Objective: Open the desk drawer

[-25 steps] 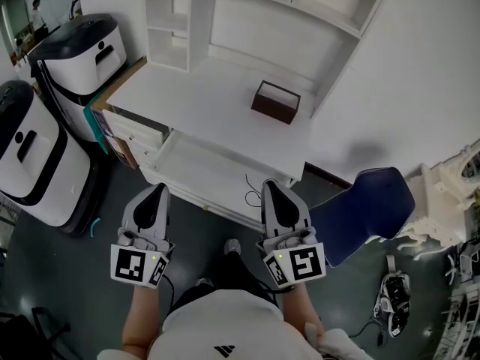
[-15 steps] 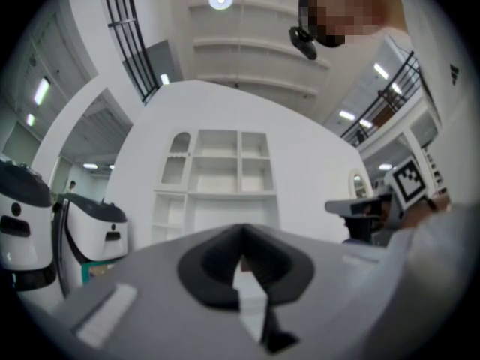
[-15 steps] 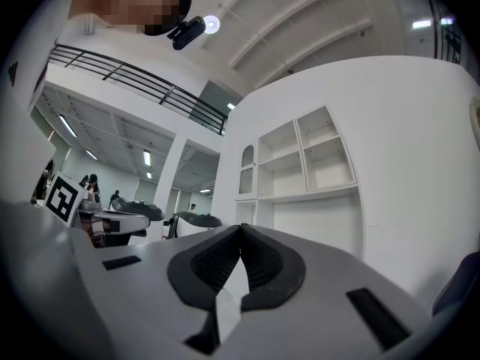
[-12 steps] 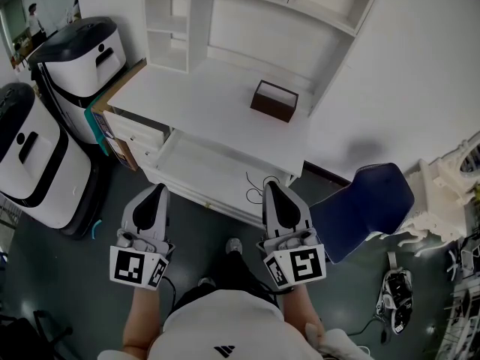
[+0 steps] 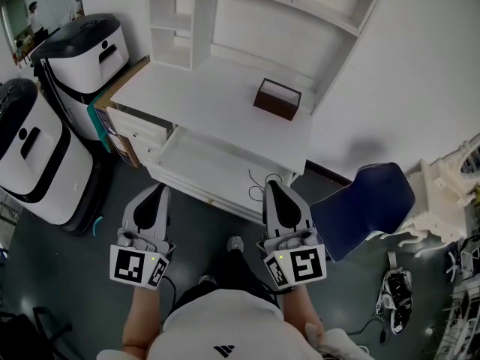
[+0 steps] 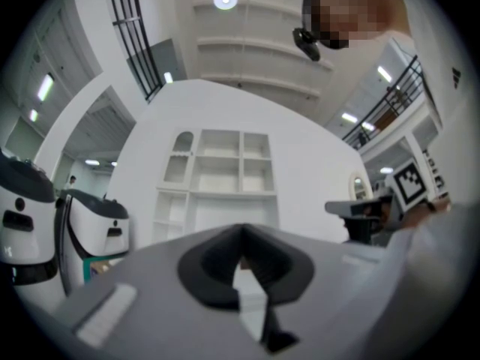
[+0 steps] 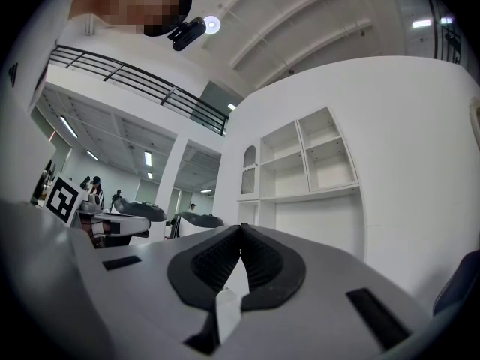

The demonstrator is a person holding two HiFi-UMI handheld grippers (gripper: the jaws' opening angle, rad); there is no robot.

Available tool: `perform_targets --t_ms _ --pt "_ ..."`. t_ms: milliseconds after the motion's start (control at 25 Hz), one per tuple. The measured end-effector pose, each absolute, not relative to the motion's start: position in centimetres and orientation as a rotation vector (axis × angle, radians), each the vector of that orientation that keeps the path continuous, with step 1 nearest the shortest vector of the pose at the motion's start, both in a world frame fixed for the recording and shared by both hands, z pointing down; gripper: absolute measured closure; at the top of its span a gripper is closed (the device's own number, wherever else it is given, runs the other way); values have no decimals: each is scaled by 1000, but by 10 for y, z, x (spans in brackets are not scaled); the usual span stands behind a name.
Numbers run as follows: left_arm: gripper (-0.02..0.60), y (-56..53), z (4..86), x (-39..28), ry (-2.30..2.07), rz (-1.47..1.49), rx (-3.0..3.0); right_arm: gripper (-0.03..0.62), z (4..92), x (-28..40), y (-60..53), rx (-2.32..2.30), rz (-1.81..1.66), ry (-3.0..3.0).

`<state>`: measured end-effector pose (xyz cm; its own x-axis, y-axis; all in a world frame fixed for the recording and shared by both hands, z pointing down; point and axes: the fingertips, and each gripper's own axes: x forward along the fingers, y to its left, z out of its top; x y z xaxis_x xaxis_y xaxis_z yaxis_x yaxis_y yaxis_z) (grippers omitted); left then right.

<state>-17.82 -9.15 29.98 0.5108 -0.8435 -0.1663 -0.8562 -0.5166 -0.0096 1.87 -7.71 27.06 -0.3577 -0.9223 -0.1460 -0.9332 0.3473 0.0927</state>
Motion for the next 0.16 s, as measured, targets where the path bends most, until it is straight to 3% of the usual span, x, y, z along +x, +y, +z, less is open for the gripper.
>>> perform_targets --t_ms 160 --pt "577 -88 302 -181 1500 217 -2654 597 270 17 -74 -1743 252 2512"
